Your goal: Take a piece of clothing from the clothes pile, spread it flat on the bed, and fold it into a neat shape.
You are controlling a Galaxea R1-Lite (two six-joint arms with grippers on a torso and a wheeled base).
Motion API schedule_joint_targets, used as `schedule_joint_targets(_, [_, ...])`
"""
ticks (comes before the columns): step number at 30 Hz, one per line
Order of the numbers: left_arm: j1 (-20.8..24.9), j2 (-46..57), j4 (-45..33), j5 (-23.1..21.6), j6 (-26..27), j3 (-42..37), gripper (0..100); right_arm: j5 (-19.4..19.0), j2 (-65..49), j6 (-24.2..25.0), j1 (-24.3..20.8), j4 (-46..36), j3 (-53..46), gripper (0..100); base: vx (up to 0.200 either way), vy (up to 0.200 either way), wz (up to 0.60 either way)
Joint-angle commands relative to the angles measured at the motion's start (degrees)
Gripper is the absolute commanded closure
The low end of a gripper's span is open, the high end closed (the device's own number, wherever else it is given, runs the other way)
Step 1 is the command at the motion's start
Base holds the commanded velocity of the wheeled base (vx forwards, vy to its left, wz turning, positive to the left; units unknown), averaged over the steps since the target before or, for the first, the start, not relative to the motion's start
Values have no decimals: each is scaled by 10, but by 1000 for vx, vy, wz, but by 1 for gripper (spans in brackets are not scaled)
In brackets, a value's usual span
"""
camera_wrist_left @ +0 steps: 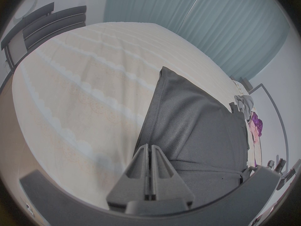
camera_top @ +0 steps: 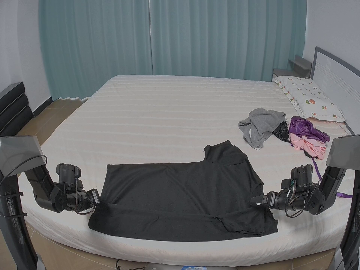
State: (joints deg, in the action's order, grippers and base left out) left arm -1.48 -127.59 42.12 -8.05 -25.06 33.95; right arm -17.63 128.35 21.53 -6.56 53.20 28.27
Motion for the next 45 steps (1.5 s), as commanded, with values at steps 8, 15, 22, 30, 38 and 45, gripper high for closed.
schedule_joint_targets(8, [0, 1, -1, 0, -2, 0, 100, 0, 26, -29, -3, 1, 1, 0, 0, 0, 0])
schedule_joint_targets(15, [0, 1, -2, 0, -2, 0, 100, 1, 23, -30, -2, 0, -3, 100, 0, 0, 0])
schedule_joint_targets(22, [-2, 18, -4, 0, -2, -3, 100, -2, -5, -24, 17, 9, -22, 100, 0, 0, 0])
schedule_joint_targets(30, [-2, 60, -5, 0, 1, -22, 100, -17, -72, -18, 28, 28, -63, 100, 0, 0, 0])
schedule_joint_targets(38, [-3, 64, -12, 11, 5, -25, 100, -32, -115, -18, 26, 31, -72, 100, 0, 0, 0])
schedule_joint_targets(45, [-5, 62, -33, 18, 12, -20, 100, -32, -105, -18, 21, 30, -67, 100, 0, 0, 0])
